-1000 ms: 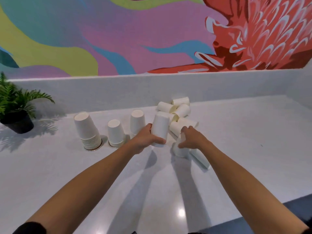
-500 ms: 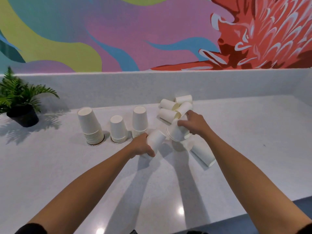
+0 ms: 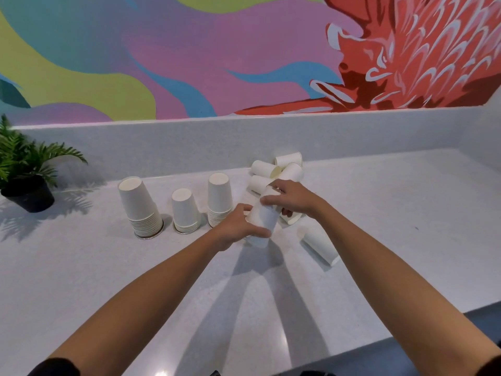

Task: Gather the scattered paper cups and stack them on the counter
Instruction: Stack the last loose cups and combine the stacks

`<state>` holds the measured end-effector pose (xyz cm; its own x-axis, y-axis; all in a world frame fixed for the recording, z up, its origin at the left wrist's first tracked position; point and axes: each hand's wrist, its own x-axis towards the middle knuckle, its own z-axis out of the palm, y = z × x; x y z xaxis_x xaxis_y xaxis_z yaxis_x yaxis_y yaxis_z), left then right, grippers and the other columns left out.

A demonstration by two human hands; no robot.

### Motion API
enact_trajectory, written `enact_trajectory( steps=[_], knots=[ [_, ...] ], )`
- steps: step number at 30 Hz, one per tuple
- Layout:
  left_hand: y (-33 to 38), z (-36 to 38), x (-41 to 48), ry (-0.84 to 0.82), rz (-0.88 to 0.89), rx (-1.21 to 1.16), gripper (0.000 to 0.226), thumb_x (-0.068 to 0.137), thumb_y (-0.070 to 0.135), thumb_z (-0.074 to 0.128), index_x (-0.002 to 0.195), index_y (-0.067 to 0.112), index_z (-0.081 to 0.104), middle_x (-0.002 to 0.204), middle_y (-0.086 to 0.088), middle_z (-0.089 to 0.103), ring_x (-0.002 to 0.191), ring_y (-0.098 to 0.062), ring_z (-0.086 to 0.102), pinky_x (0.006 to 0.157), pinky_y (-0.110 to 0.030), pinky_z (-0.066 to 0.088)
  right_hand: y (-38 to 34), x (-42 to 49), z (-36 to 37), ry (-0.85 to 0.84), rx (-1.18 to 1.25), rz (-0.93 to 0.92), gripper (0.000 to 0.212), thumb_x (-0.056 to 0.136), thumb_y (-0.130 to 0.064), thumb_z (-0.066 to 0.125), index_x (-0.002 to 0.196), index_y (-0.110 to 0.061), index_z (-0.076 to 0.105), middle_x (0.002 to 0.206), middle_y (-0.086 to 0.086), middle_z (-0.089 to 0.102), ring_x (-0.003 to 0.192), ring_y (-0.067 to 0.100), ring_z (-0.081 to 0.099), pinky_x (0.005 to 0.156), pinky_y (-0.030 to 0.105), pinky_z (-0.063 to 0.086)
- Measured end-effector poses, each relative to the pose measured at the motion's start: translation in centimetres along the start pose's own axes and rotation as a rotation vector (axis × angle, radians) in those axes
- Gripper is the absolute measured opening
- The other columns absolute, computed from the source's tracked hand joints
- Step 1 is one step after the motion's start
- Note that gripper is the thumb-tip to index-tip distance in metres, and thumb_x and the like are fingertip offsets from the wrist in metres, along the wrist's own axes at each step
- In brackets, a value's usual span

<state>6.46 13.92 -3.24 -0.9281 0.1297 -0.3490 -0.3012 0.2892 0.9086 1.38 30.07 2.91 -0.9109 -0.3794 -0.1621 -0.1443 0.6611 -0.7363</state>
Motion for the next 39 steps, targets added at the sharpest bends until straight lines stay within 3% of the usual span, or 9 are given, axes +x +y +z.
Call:
enact_trajectory(
  steps=[3, 6, 8, 12, 18, 25, 29, 32, 39],
  knots=[
    [0.1, 0.3, 0.3, -0.003, 0.018, -0.014, 0.073, 0.066, 0.027, 0.085, 0.126, 0.019, 0.046, 0.117, -0.003, 0.06, 0.106, -0.021, 0.059, 0.085, -0.034, 0.053, 0.0, -0.6, -0.2, -0.085, 0.06, -0.021, 0.04, 0.087, -0.046, 0.062, 0.109, -0.013, 0.062, 0.095, 0.009, 0.066, 0.071, 0.021, 0.062, 0.059, 0.028, 0.053],
    [0.2, 0.5, 0.0, 0.079, 0.04, -0.01, 0.066, 0.068, 0.024, 0.084, 0.122, 0.015, 0.049, 0.114, -0.003, 0.061, 0.098, -0.018, 0.059, 0.076, -0.029, 0.05, 0.5, -0.9, -0.9, 0.004, 0.148, 0.097, 0.052, 0.094, -0.058, 0.039, 0.111, -0.014, 0.062, 0.098, 0.01, 0.065, 0.069, 0.022, 0.059, 0.061, 0.029, 0.049],
    [0.0, 0.2, 0.1, 0.128, 0.034, -0.046, 0.063, 0.069, 0.02, 0.084, 0.121, 0.013, 0.048, 0.112, -0.004, 0.06, 0.097, -0.018, 0.058, 0.075, -0.028, 0.048, 2.2, -0.7, -1.5, 0.098, -0.18, 0.174, 0.058, 0.095, -0.058, 0.034, 0.123, -0.013, 0.056, 0.115, 0.013, 0.064, 0.09, 0.026, 0.061, 0.076, 0.034, 0.047],
    [-0.3, -0.3, -0.1, 0.121, 0.019, -0.057, 0.061, 0.071, 0.018, 0.083, 0.119, 0.013, 0.046, 0.112, -0.005, 0.057, 0.099, -0.021, 0.056, 0.081, -0.032, 0.046, 6.5, -1.1, -1.0, -0.015, -0.845, 0.378, 0.073, 0.081, -0.061, 0.058, 0.134, -0.014, 0.041, 0.133, 0.01, 0.052, 0.124, 0.029, 0.046, 0.095, 0.039, 0.039],
    [-0.6, -0.8, -0.2, 0.085, 0.01, -0.025, 0.062, 0.074, 0.02, 0.081, 0.123, 0.015, 0.044, 0.111, -0.002, 0.055, 0.099, -0.018, 0.053, 0.083, -0.032, 0.044, 9.9, -2.2, 0.9, -0.045, -0.877, 0.496, 0.075, 0.071, -0.053, 0.072, 0.126, -0.014, 0.038, 0.121, 0.006, 0.057, 0.118, 0.026, 0.049, 0.096, 0.041, 0.038],
    [-1.4, -1.6, -0.4, 0.058, -0.045, -0.077, 0.065, 0.073, 0.019, 0.082, 0.124, 0.016, 0.042, 0.116, -0.005, 0.054, 0.106, -0.022, 0.054, 0.09, -0.037, 0.048, 5.7, -0.5, -0.5, 0.06, -0.548, 0.464, 0.088, 0.074, -0.045, 0.074, 0.14, -0.01, 0.027, 0.13, 0.01, 0.054, 0.117, 0.029, 0.055, 0.087, 0.037, 0.045],
    [-1.6, -1.9, -0.6, 0.046, -0.052, -0.134, 0.085, 0.055, 0.027, 0.086, 0.128, 0.013, 0.043, 0.123, -0.008, 0.056, 0.112, -0.024, 0.056, 0.098, -0.044, 0.05, 0.0, 0.8, -1.5, 0.324, -0.241, 0.227, 0.075, 0.08, -0.044, 0.069, 0.136, -0.011, 0.032, 0.128, 0.011, 0.055, 0.115, 0.032, 0.056, 0.086, 0.038, 0.045],
    [-1.6, -2.3, -0.9, 0.036, -0.049, -0.181, 0.079, 0.063, 0.02, 0.086, 0.129, 0.011, 0.043, 0.124, -0.009, 0.056, 0.11, -0.023, 0.056, 0.091, -0.037, 0.051, -3.5, 1.5, -0.9, 0.497, 0.085, 0.032, 0.065, 0.082, -0.046, 0.066, 0.132, -0.017, 0.035, 0.119, 0.005, 0.053, 0.107, 0.027, 0.057, 0.089, 0.039, 0.052],
    [-1.4, -2.7, -1.6, 0.019, -0.041, -0.222, 0.07, 0.073, 0.015, 0.082, 0.131, 0.013, 0.043, 0.122, -0.005, 0.059, 0.105, -0.018, 0.058, 0.078, -0.029, 0.051, -6.8, 1.5, 2.2, 0.433, 0.199, -0.048, 0.063, 0.086, -0.045, 0.063, 0.133, -0.02, 0.031, 0.128, 0.007, 0.052, 0.11, 0.025, 0.057, 0.094, 0.041, 0.053]
  ],
)
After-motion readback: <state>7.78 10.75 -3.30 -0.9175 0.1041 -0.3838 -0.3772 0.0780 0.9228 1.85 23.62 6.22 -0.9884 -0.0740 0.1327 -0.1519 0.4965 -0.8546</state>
